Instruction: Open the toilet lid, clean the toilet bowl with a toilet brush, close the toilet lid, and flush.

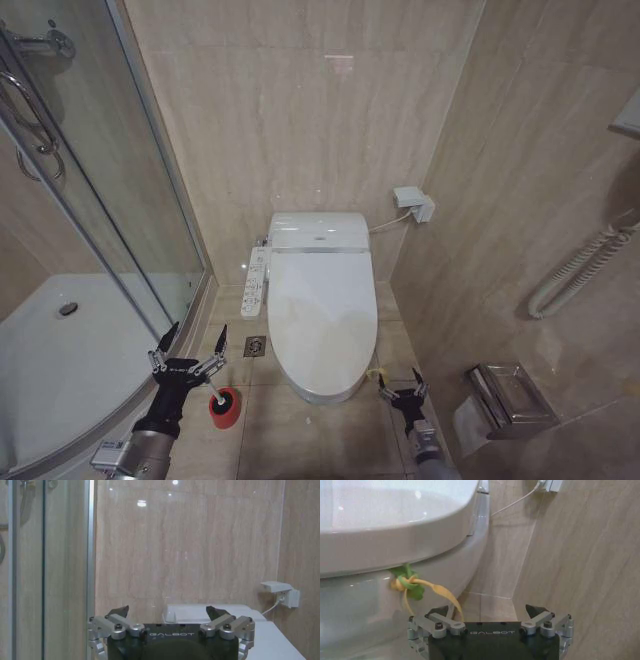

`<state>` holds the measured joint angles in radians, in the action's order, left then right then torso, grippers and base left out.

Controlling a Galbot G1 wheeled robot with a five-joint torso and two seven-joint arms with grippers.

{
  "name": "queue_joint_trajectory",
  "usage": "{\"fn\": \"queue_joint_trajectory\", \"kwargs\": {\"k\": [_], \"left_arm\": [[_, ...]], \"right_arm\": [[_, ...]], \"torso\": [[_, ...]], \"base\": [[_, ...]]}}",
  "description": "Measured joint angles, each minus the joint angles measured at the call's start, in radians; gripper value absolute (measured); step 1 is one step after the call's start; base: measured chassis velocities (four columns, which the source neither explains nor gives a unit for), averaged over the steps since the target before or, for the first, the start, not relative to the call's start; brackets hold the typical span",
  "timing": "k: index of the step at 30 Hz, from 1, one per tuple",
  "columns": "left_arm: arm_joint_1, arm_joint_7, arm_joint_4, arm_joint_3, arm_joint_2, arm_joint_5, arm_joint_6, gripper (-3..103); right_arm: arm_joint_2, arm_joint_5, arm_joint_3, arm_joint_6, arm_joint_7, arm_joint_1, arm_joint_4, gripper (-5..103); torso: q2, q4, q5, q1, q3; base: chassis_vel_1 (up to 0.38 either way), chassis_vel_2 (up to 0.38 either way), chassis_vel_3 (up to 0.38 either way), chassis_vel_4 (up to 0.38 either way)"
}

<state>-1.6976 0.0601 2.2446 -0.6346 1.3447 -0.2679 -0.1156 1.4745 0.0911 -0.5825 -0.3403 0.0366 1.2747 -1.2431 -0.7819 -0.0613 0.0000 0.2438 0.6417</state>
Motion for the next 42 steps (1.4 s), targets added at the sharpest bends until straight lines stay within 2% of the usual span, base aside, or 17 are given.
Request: {"fn": "queue_joint_trajectory", "kwargs": {"k": [16, 17, 24, 25, 33, 34, 39, 40, 42], "left_arm": [[0.000, 0.000, 0.000, 0.000, 0.000, 0.000, 0.000, 100], [0.000, 0.000, 0.000, 0.000, 0.000, 0.000, 0.000, 100], [0.000, 0.000, 0.000, 0.000, 0.000, 0.000, 0.000, 100], [0.000, 0.000, 0.000, 0.000, 0.000, 0.000, 0.000, 100], [0.000, 0.000, 0.000, 0.000, 0.000, 0.000, 0.000, 100], [0.000, 0.000, 0.000, 0.000, 0.000, 0.000, 0.000, 100], [0.000, 0.000, 0.000, 0.000, 0.000, 0.000, 0.000, 100], [0.000, 0.000, 0.000, 0.000, 0.000, 0.000, 0.000, 100], [0.000, 0.000, 0.000, 0.000, 0.000, 0.000, 0.000, 100]], "right_arm": [[0.000, 0.002, 0.003, 0.000, 0.005, 0.007, -0.012, 101], [0.001, 0.003, 0.003, 0.000, 0.006, 0.007, -0.012, 76], [0.009, 0.013, 0.003, 0.000, 0.020, 0.014, -0.019, 76], [0.010, 0.015, 0.002, 0.000, 0.026, 0.020, -0.025, 48], [0.015, 0.015, -0.003, -0.019, 0.033, 0.058, -0.037, 48], [0.017, 0.015, -0.005, -0.026, 0.033, 0.063, -0.036, 22], [0.017, 0.009, -0.007, -0.036, 0.029, 0.069, -0.036, 22], [0.016, 0.006, -0.007, -0.038, 0.029, 0.067, -0.036, 1], [0.016, 0.004, -0.007, -0.039, 0.029, 0.065, -0.036, 1]], "torso": [[0.000, -0.0001, 0.0000, 0.000, 0.000], [0.000, -0.0001, 0.0000, 0.000, 0.000], [0.000, 0.0000, 0.0000, 0.000, 0.000], [0.000, 0.0000, 0.0000, 0.000, 0.000], [0.000, 0.0000, 0.0001, 0.000, 0.000], [0.000, 0.0001, 0.0000, 0.000, 0.000], [0.000, 0.0001, 0.0001, 0.000, 0.000], [0.000, 0.0001, 0.0001, 0.000, 0.000], [0.000, 0.0000, 0.0001, 0.000, 0.000]], "base": [[0.000, 0.000, 0.000, 0.000], [0.000, 0.000, 0.000, 0.000], [0.000, 0.000, 0.000, 0.000], [0.000, 0.000, 0.000, 0.000], [0.000, 0.000, 0.000, 0.000], [0.000, 0.000, 0.000, 0.000], [0.000, 0.000, 0.000, 0.000], [0.000, 0.000, 0.000, 0.000], [0.000, 0.000, 0.000, 0.000]]}}
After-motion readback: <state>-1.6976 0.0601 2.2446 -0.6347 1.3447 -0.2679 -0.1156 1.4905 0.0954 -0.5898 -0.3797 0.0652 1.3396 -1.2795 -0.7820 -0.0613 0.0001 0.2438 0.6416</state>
